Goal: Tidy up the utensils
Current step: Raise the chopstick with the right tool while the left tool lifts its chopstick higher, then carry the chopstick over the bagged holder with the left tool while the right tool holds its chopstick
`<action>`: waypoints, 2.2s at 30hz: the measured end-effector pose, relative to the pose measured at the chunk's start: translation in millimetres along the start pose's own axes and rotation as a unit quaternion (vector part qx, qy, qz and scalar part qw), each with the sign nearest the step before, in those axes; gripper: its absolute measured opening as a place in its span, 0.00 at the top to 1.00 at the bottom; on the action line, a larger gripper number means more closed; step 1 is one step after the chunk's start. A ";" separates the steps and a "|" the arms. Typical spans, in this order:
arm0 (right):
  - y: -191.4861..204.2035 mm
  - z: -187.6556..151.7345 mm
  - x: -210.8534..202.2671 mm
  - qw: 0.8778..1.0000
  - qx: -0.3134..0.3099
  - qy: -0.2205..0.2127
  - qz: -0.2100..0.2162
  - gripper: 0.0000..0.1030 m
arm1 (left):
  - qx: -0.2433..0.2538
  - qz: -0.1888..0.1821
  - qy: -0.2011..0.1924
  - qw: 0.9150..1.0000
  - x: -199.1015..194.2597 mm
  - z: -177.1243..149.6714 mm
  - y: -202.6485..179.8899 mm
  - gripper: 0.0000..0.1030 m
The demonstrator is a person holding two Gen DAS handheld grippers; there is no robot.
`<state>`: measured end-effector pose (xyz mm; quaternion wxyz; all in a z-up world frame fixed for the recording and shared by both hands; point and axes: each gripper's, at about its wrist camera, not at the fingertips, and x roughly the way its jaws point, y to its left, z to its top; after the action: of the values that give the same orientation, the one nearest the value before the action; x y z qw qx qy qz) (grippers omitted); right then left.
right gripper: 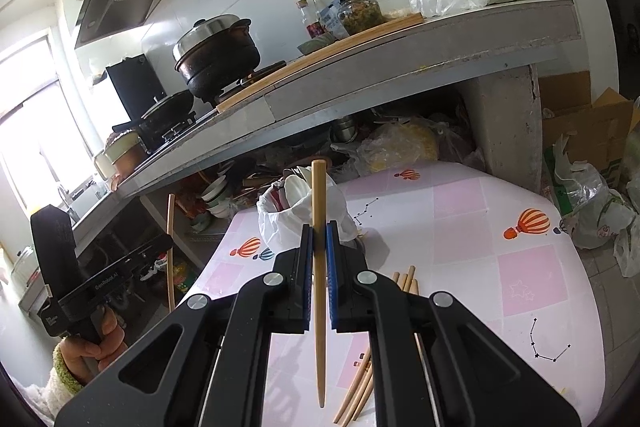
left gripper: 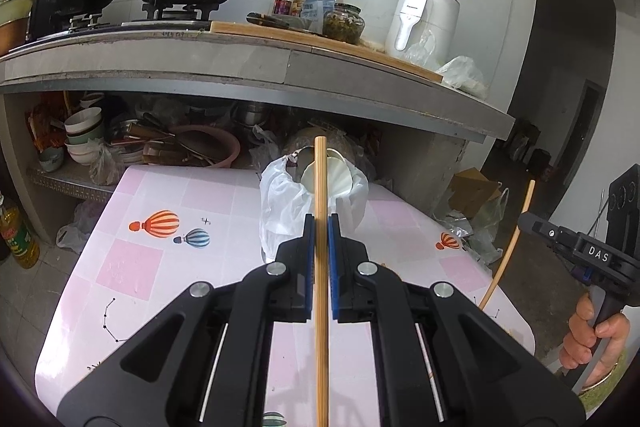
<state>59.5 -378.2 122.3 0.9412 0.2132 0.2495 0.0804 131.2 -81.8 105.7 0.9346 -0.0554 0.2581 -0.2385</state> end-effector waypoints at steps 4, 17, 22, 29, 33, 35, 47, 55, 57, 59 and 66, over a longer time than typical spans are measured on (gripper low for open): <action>-1.8 -1.3 1.4 1.000 0.002 0.002 0.000 0.93 | 0.006 -0.004 -0.013 1.000 -2.6 9.4 -3.1 0.95; -14.1 -3.1 17.2 1.000 0.019 0.015 -0.001 0.93 | 0.001 -0.028 -0.110 0.994 1.0 115.9 -6.8 0.95; -17.4 -4.2 22.9 1.000 0.023 0.020 -0.005 0.93 | -0.010 -0.039 -0.130 0.991 26.5 156.9 -8.1 0.95; -21.6 -4.4 35.8 0.999 0.024 0.031 -0.008 0.93 | 0.004 -0.036 -0.138 0.990 76.6 181.0 -18.3 0.95; -25.0 -6.2 42.3 0.999 0.028 0.038 -0.007 0.93 | 0.013 -0.027 -0.129 0.991 107.3 179.6 -19.2 0.95; -26.5 -6.5 43.7 0.999 0.028 0.040 -0.007 0.93 | 0.013 -0.024 -0.119 0.993 124.4 175.9 -17.3 0.95; -33.5 -7.2 50.7 0.998 0.032 0.047 -0.013 0.93 | 0.038 0.008 -0.099 0.994 180.0 153.1 -9.3 0.95; -33.5 -7.3 52.4 0.998 0.032 0.050 -0.016 0.93 | 0.057 0.026 -0.100 0.993 197.4 140.8 -5.3 0.95; -34.1 -7.3 52.6 0.998 0.032 0.051 -0.016 0.93 | 0.064 0.031 -0.100 0.992 201.1 136.9 -4.9 0.95; -34.1 -7.2 53.1 0.998 0.032 0.052 -0.016 0.93 | 0.067 0.031 -0.098 0.992 203.6 131.7 -3.9 0.95; -34.2 -6.9 54.5 0.998 0.030 0.053 -0.016 0.93 | 0.078 0.031 -0.091 0.992 203.1 113.4 3.3 0.95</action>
<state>104.6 -392.3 78.1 0.9209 0.2328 0.3049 0.0691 343.2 -177.4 109.9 0.9625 0.0041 0.1547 -0.2227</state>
